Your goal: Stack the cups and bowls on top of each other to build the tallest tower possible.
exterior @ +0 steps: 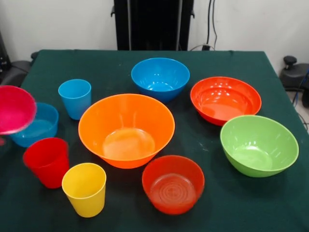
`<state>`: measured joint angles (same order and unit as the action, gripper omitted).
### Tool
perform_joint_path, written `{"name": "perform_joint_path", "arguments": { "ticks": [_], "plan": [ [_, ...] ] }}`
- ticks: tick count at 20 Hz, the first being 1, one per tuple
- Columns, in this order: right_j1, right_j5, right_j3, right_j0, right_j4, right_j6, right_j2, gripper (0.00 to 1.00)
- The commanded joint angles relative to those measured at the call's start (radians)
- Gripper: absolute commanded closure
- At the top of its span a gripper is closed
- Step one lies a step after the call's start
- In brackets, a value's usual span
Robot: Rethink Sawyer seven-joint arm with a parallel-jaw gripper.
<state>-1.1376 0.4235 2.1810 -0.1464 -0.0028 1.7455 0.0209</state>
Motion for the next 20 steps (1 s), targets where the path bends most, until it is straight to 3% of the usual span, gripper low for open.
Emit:
{"name": "perform_joint_path", "arguments": {
  "ticks": [1, 6, 20],
  "plan": [
    [0.159, -0.147, 0.006, -0.057, -0.048, 0.199, -0.004, 0.00],
    [0.226, -0.176, -0.037, -0.111, -0.051, 0.227, 0.033, 0.00],
    [0.218, -0.172, -0.036, -0.110, -0.041, 0.207, 0.037, 0.00]
  ]
}}
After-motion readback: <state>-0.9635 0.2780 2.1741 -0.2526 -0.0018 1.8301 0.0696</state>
